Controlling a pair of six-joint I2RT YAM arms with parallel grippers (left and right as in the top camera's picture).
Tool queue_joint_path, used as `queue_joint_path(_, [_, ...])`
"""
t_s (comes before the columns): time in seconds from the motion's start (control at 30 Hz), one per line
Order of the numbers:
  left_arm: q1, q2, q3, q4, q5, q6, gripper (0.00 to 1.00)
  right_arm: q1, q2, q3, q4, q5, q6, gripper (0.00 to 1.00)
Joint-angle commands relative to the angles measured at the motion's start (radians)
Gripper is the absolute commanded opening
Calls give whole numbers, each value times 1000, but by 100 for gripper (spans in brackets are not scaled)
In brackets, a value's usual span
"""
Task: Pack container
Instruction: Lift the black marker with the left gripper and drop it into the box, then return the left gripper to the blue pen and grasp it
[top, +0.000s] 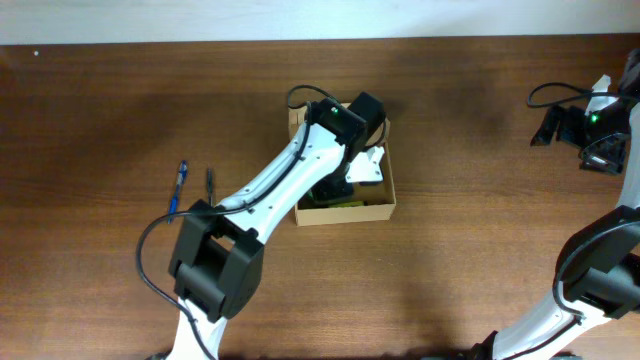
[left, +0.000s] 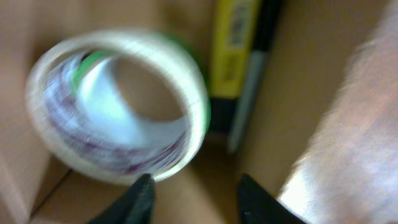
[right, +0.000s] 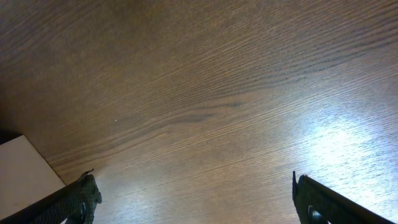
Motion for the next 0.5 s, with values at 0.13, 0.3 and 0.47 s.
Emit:
queue_joint_path(0.13, [124,-383,8,52,-103,-219,63,5,0,3,0,-13,8,99])
queue_joint_path(0.3, [369,-552,-59,85,-52,-412,78,5,0,3,0,-13,8,99])
queue_joint_path(0.47, [657,-551,-239,137,54,-484,80,5,0,3,0,-13,8,99])
